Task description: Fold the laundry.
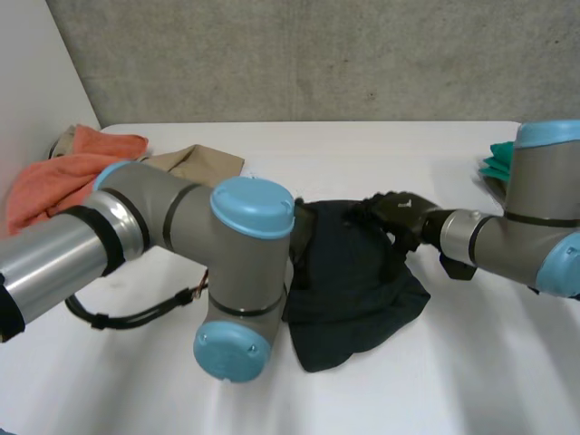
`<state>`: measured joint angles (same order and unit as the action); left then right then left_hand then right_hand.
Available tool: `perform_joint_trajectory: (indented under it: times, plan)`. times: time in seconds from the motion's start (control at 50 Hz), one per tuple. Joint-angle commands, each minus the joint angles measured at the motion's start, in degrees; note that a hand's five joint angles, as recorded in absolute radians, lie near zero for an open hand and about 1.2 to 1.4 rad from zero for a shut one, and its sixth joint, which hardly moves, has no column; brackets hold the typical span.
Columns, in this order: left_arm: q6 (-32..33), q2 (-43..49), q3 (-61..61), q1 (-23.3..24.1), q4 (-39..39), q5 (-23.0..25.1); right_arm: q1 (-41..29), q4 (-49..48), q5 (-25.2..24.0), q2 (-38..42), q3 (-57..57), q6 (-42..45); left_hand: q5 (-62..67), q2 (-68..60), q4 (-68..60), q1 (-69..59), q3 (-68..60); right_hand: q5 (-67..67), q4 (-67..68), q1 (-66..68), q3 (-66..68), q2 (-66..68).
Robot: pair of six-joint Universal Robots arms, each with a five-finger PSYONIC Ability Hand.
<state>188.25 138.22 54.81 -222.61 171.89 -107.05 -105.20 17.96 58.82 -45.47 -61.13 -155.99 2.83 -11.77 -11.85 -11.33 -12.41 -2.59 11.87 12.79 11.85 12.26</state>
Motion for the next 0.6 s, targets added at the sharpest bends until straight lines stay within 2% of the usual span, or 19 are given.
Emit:
perform_joint_trajectory:
  times: [0.02,0.26,0.34,0.42,0.44,0.5,0.52,0.58,0.6]
  plan:
    - [0.4,-0.3,3.6,0.8,-1.4,-0.4,-0.3,0.4,3.7,1.2,-0.8,8.7,-2.5,1.4,1.5,0.9,2.0,2.6,-1.9,-2.8,-1.9,-2.3]
    - [0.3,-0.9,4.3,1.3,-2.9,-0.2,-0.2,-1.3,5.6,-1.0,-4.1,12.0,-2.4,1.4,1.5,0.9,2.0,2.6,-1.9,-2.8,-1.9,-2.3]
    - [0.9,-3.8,3.7,1.7,-2.5,0.0,-0.2,-4.8,5.5,-4.3,-7.3,11.9,-2.8,1.7,1.8,1.3,2.4,2.6,-1.9,-2.8,-1.9,-2.3]
    - [0.9,-10.9,2.7,0.6,-0.1,1.0,0.0,-10.5,5.7,-11.0,-13.4,12.1,-2.8,1.8,1.9,1.3,2.4,2.6,-1.9,-2.8,-1.9,-2.3]
    - [1.0,-12.0,2.6,0.4,0.8,1.5,0.0,-12.5,5.6,-14.9,-16.9,12.2,-2.8,1.8,1.9,1.3,2.4,2.6,-1.9,-2.8,-1.9,-2.3]
    - [1.3,-15.8,2.4,-0.4,4.5,5.3,-0.2,-14.8,5.1,-20.3,-23.1,12.1,-2.8,1.7,1.8,1.3,2.4,2.6,-1.9,-2.8,-1.9,-2.3]
    - [1.5,-17.3,2.4,-1.1,5.4,9.2,-0.3,-16.3,4.6,-23.6,-27.9,12.2,-2.8,1.7,1.8,1.3,2.4,2.6,-1.9,-2.8,-1.9,-2.3]
    - [1.5,-18.9,2.3,-2.3,5.8,15.5,-0.4,-21.3,3.9,-28.3,-37.5,12.9,-2.5,1.4,1.5,1.0,2.0,2.6,-1.9,-2.8,-1.9,-2.3]
    - [1.5,-20.0,2.1,-3.4,5.3,21.0,-0.4,-22.9,3.6,-29.1,-39.9,13.3,-1.8,0.7,0.8,0.3,1.4,2.6,-1.9,-2.8,-1.9,-2.3]
